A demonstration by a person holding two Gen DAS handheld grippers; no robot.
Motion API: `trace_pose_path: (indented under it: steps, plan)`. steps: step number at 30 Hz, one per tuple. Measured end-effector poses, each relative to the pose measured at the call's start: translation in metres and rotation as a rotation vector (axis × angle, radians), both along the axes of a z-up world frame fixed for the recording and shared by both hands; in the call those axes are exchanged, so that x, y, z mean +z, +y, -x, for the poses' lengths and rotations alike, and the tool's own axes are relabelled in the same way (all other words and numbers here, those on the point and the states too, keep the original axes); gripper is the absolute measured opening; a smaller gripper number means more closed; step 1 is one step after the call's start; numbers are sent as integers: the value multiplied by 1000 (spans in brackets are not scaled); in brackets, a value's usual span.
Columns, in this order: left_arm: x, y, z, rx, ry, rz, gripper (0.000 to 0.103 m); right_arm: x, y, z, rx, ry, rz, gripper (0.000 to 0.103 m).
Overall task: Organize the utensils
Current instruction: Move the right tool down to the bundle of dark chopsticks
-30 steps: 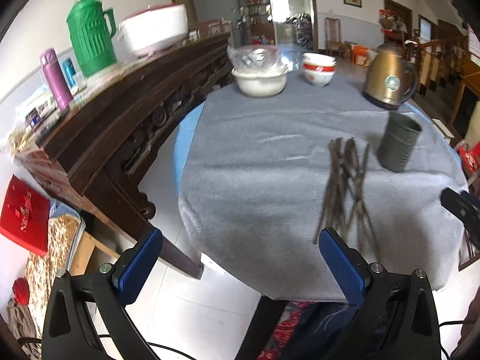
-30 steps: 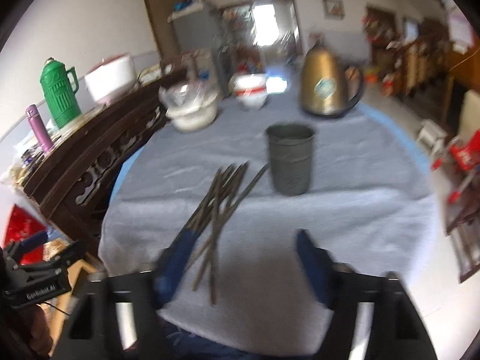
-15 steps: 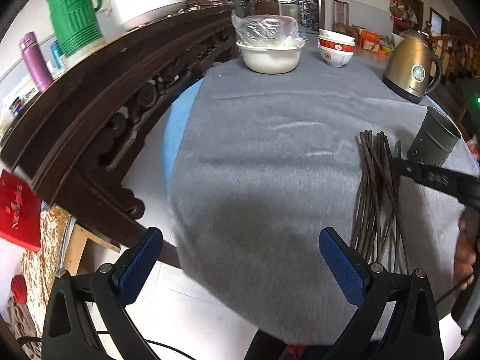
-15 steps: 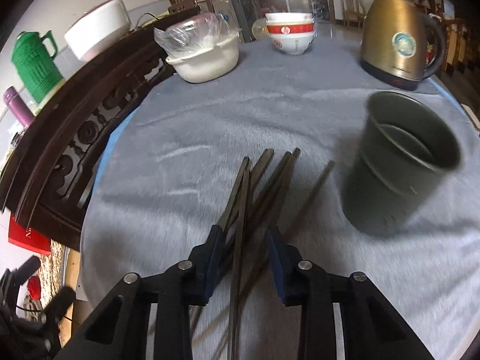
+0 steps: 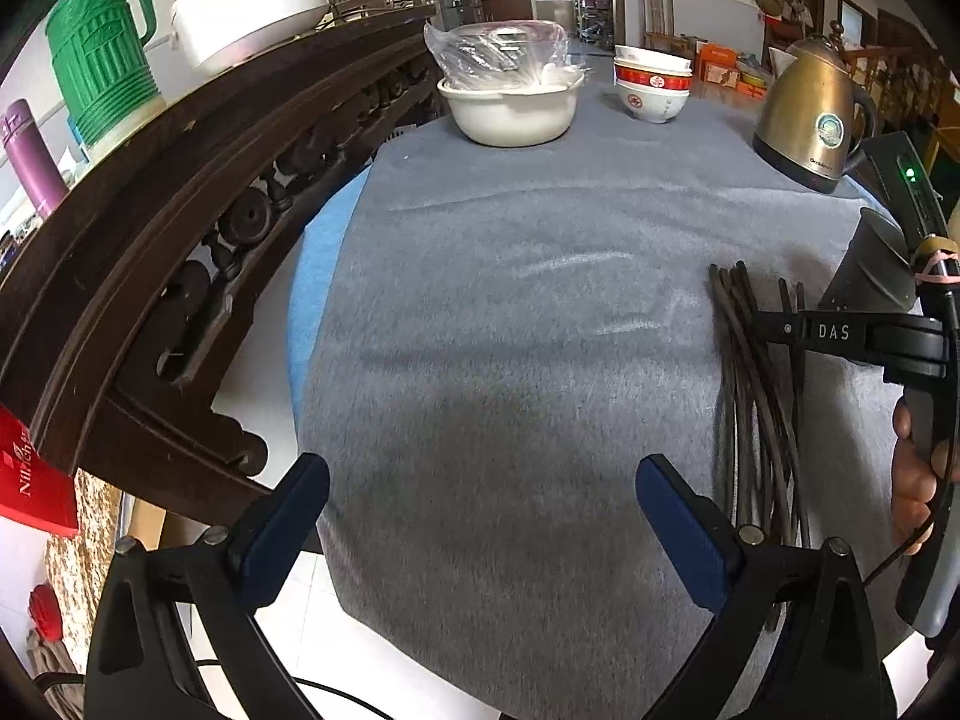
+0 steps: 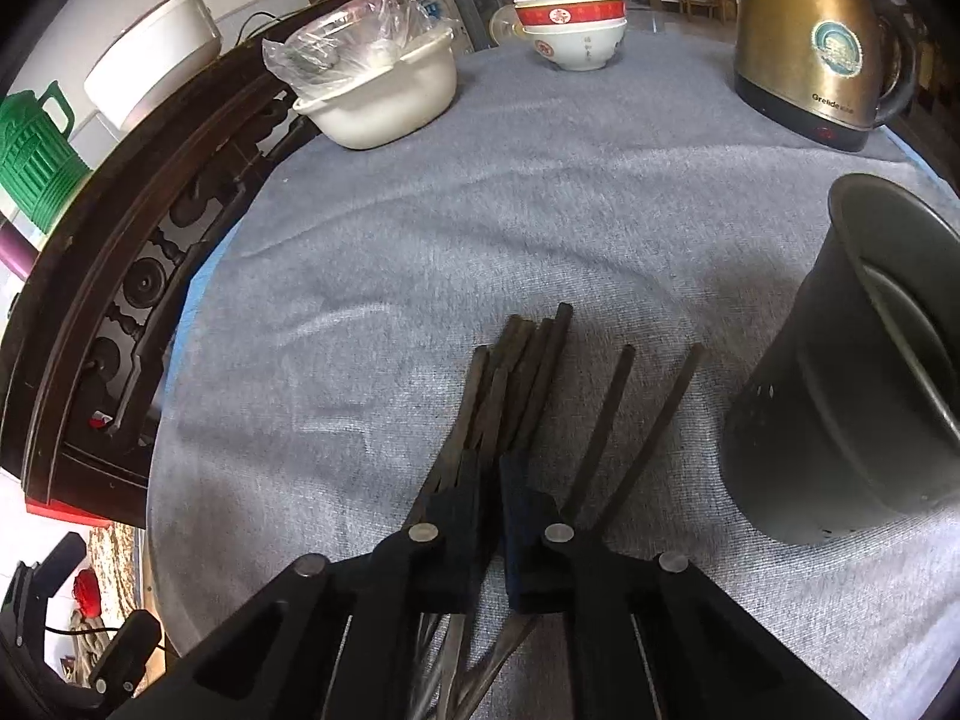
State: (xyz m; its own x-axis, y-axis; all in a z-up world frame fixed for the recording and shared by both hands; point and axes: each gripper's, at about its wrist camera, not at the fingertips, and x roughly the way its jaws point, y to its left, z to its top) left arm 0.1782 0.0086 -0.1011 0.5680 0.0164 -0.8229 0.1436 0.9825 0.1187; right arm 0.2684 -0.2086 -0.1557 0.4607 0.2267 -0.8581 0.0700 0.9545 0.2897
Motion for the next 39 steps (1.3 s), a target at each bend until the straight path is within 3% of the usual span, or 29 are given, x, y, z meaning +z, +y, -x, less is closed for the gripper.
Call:
trace_pose_path:
  steps: [11,22,31,33,35,39]
  plan:
    - [2,-12,-5,-6,24,1,97,18,-14,19,-16,-64,-30,3]
    - [-1,-24,-4,2,37,-32,97,42,2,30,-37,-136,202,5]
    - [-10,-33,-20,12,56,-57,97,55,6,34,-20,-201,303,6]
    - [-11,-36,-27,3,62,-58,97,53,3,35,-9,-199,274,6]
    - [-10,-39,-33,-9,62,-58,97,50,-10,39,-7,-179,159,6]
    - [-8,-46,-50,-45,60,-46,97,45,-27,58,-1,-168,39,6]
